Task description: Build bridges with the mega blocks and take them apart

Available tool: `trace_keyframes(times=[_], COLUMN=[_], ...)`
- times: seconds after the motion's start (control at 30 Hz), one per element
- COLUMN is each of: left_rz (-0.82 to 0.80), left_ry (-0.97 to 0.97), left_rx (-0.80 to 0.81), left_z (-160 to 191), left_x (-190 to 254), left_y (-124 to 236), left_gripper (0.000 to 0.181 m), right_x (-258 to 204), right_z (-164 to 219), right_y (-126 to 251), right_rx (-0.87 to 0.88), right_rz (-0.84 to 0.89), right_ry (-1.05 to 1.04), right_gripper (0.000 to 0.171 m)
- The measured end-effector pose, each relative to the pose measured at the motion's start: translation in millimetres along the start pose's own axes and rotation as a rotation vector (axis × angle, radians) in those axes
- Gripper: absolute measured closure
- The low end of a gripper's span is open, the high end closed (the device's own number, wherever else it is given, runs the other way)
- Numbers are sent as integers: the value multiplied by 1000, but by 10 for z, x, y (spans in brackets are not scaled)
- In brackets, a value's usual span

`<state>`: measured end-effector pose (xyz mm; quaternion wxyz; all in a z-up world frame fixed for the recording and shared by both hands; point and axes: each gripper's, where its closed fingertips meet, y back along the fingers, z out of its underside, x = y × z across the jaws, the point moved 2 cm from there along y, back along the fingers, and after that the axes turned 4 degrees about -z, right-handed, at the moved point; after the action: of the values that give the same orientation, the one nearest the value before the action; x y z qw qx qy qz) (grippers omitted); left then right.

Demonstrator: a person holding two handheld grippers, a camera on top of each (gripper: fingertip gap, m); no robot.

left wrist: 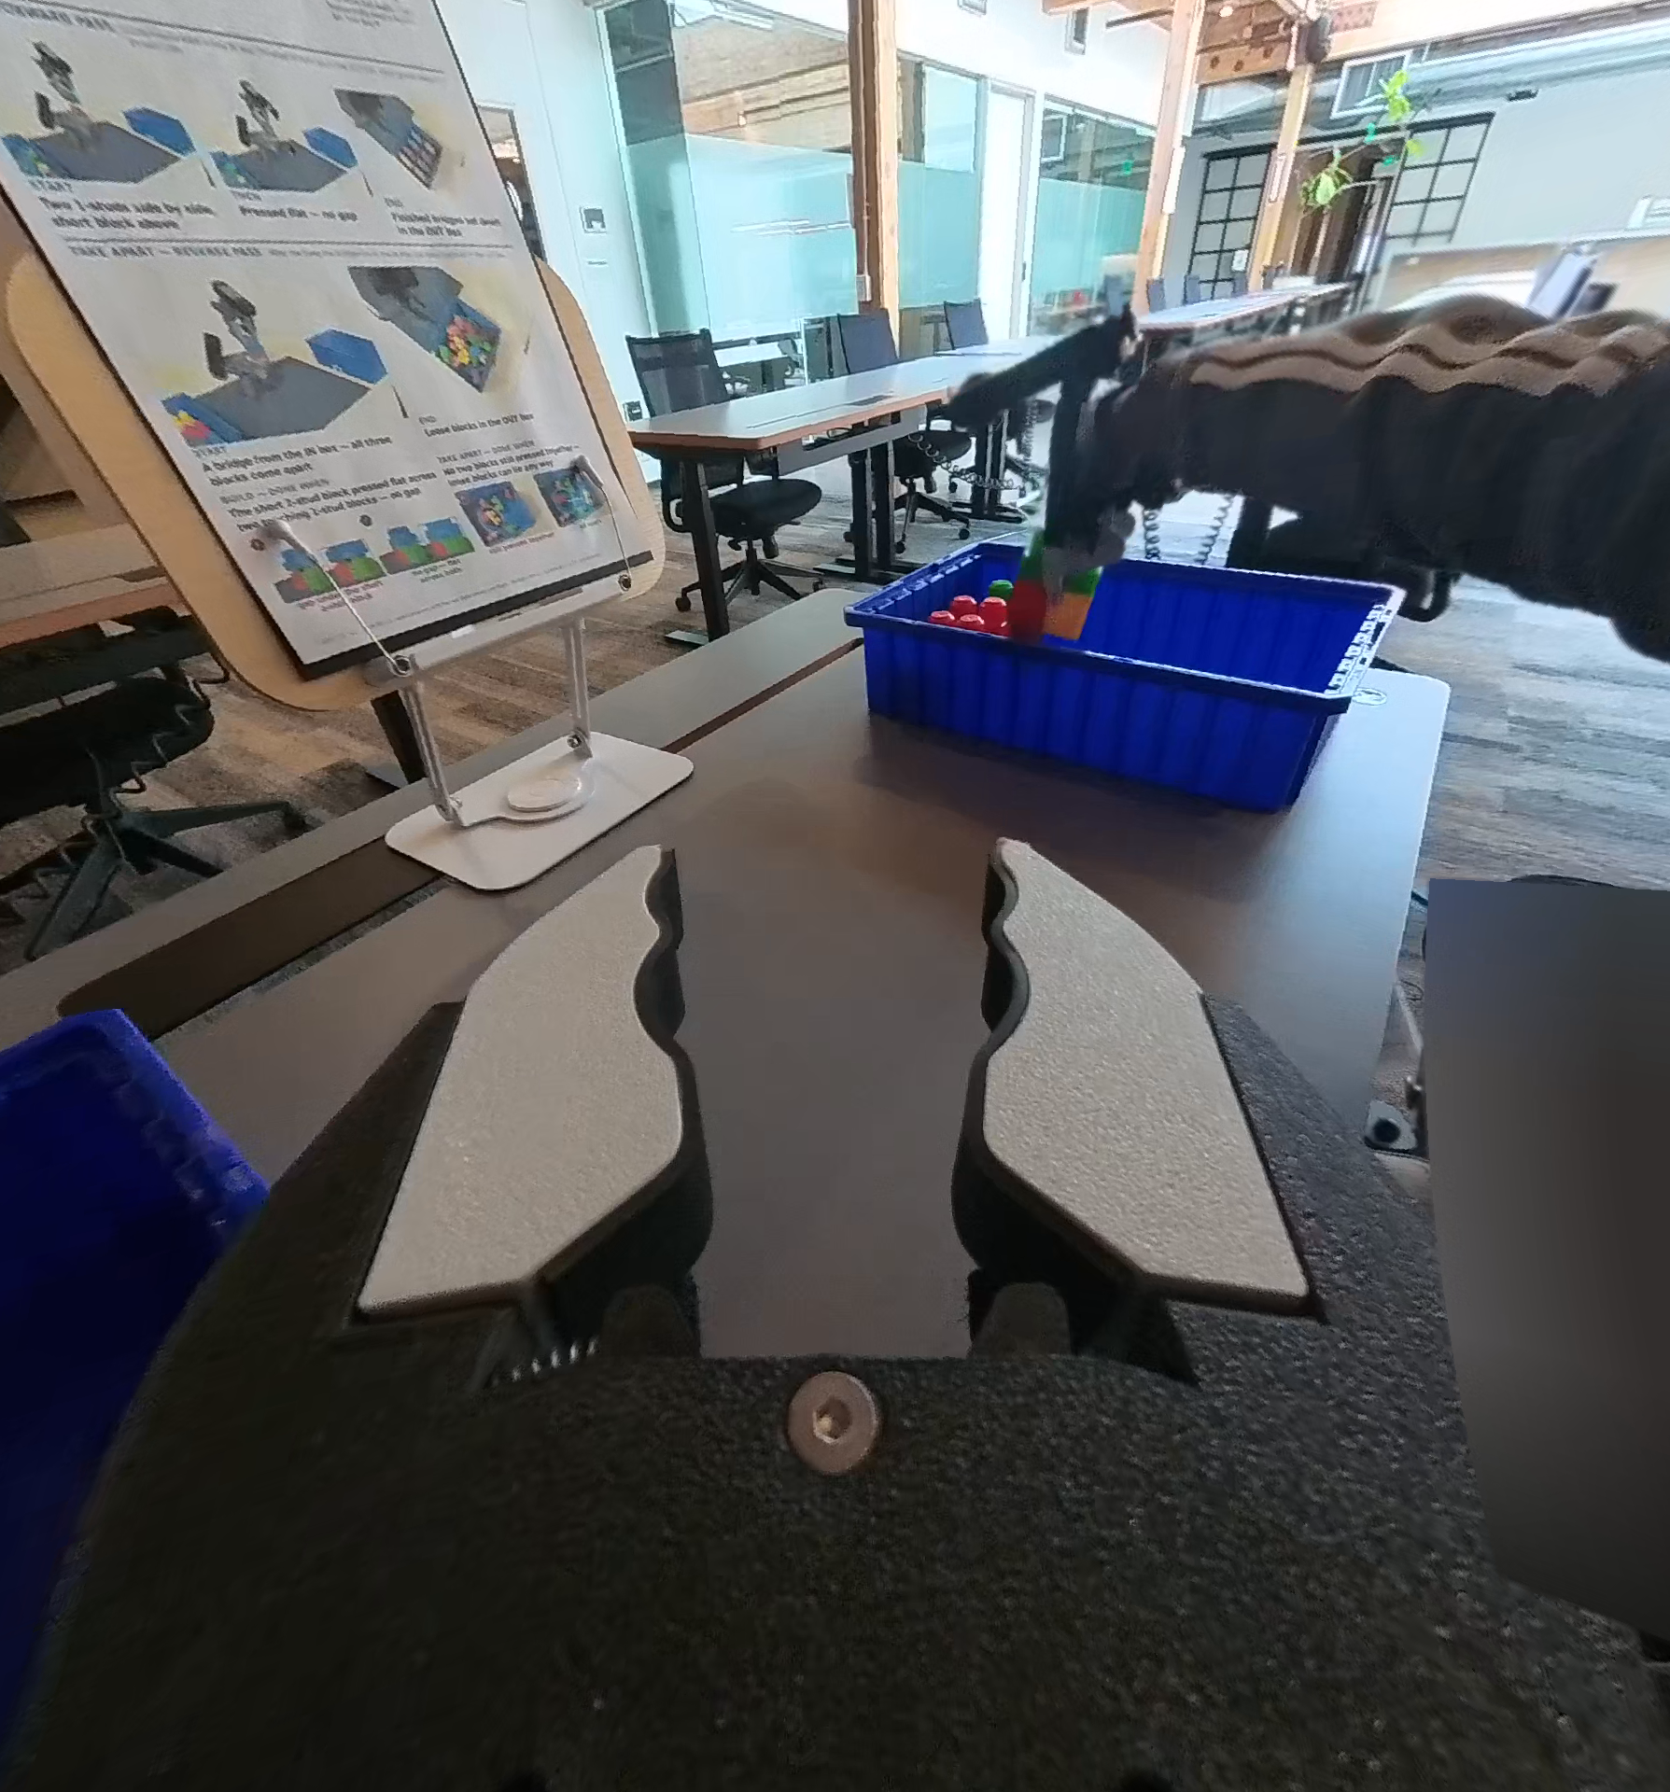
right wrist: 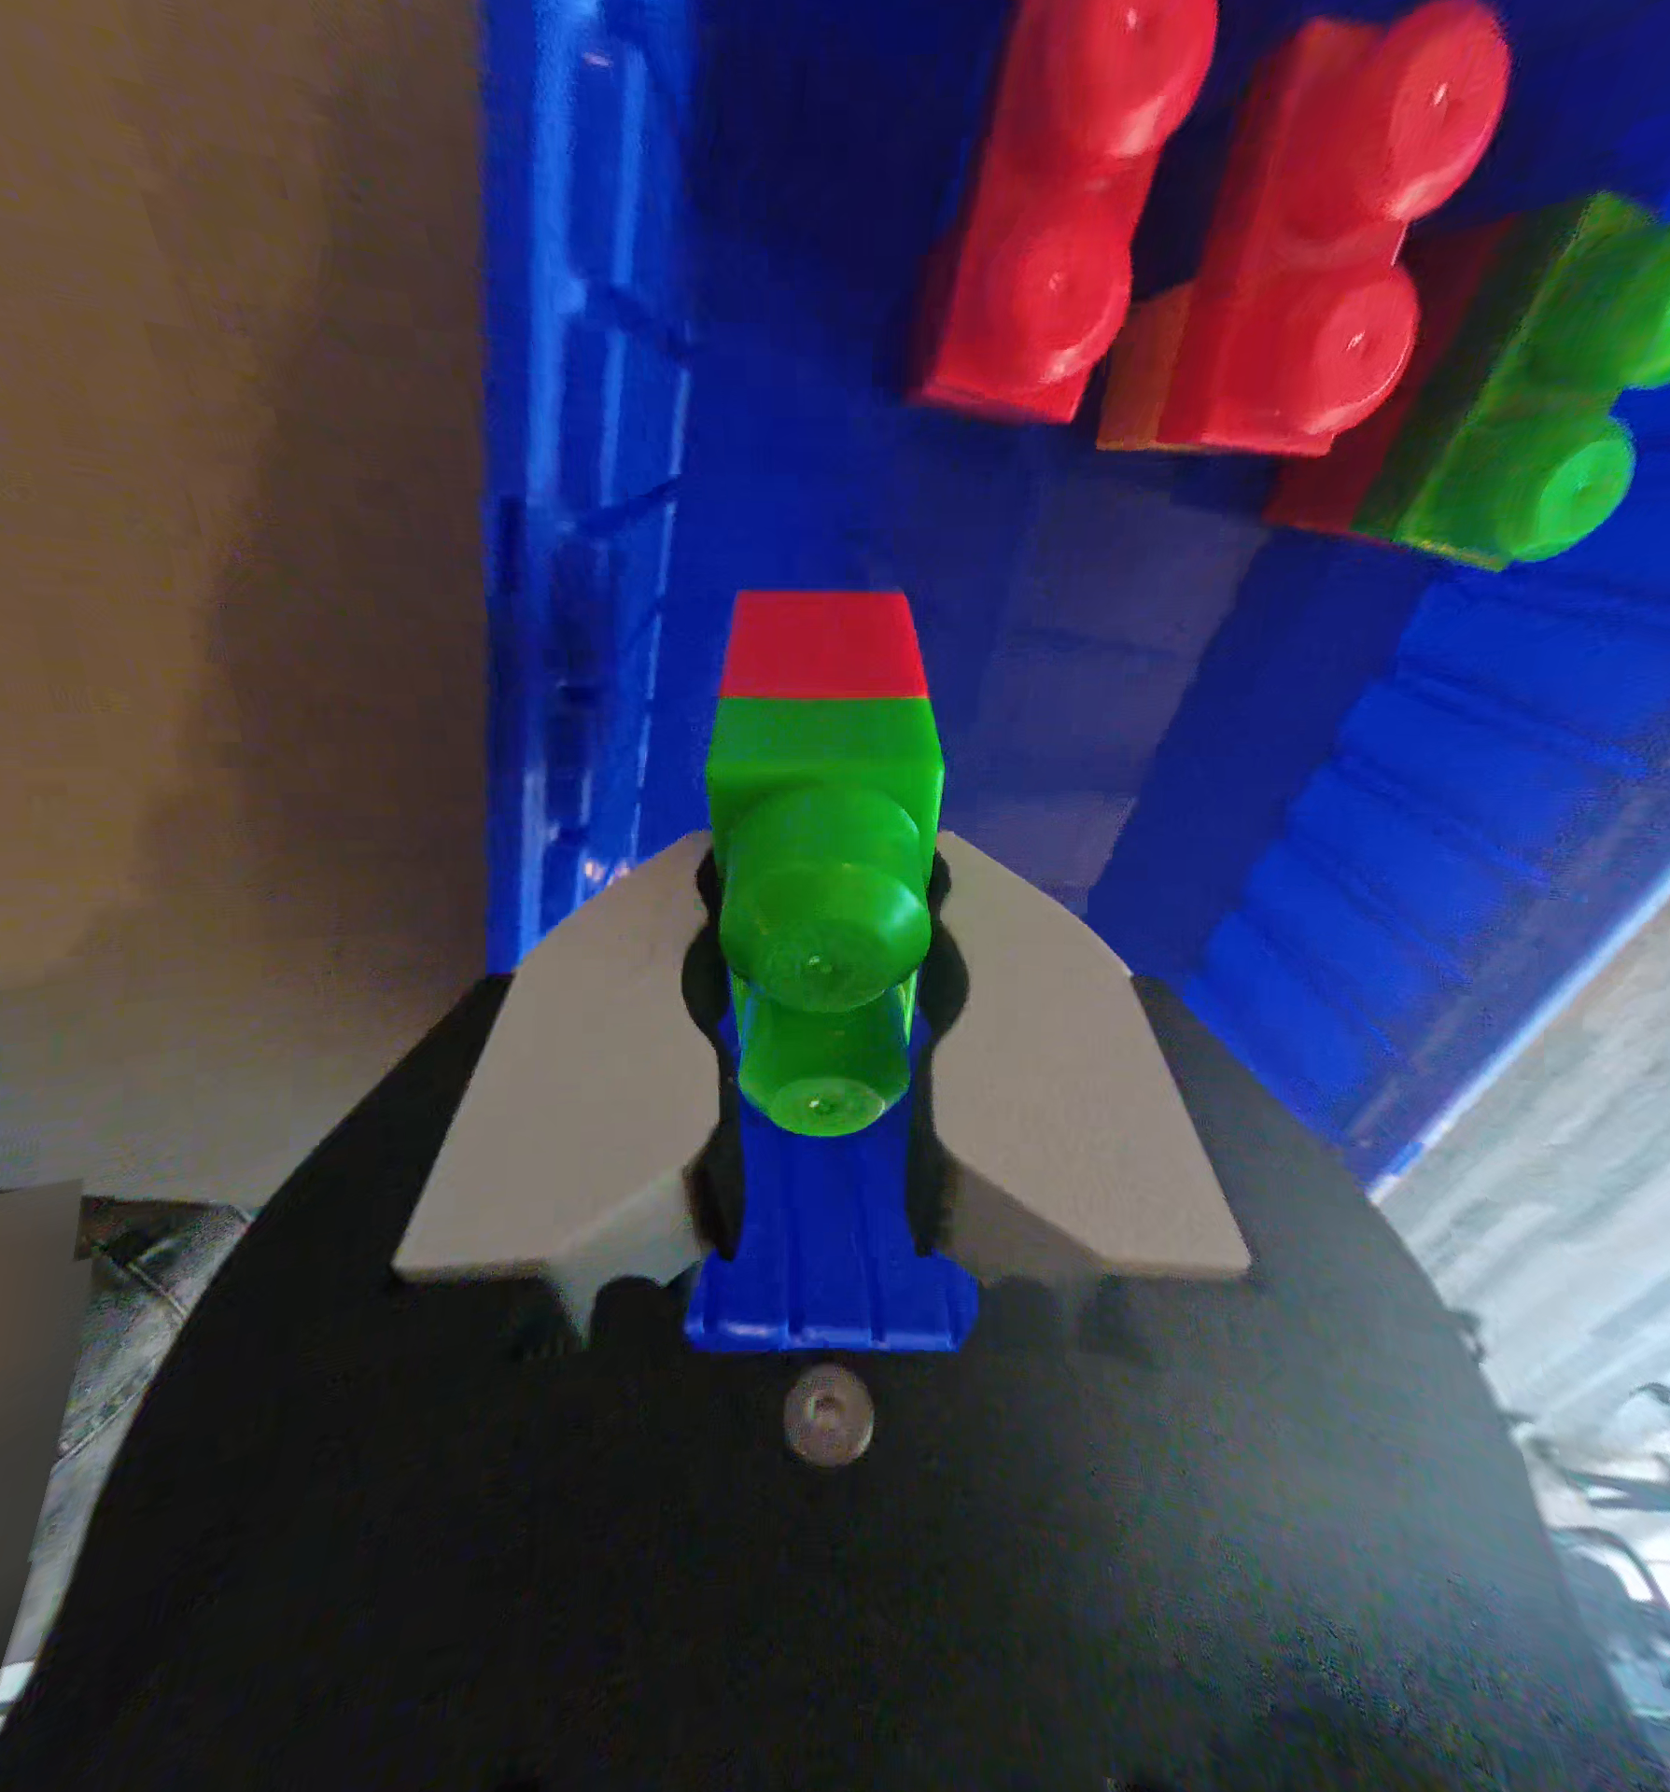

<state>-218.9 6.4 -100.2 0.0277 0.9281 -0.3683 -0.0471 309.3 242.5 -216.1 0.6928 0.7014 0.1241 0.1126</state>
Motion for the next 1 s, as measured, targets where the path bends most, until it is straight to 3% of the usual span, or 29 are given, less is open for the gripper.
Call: trace_keyframes(times=[0.27, 0.7, 0.83, 1.0], left_rz=[-46, -57, -61, -67], left_ry=[-13, 5, 11, 18], left_rx=[2, 5, 6, 10], left_z=[-11, 15, 26, 30], left_x=[-92, -172, -198, -216], left_y=[67, 107, 120, 126], left_gripper=[122, 123, 124, 123], right_x=[255, 241, 261, 184], right_z=[-67, -77, -93, -171], right_y=[-496, -790, -744, -414], right_rx=[-56, -105, -72, 89], right_rz=[20, 23, 45, 43], right_ry=[-110, -124, -118, -54], right_gripper=[135, 135, 99, 89])
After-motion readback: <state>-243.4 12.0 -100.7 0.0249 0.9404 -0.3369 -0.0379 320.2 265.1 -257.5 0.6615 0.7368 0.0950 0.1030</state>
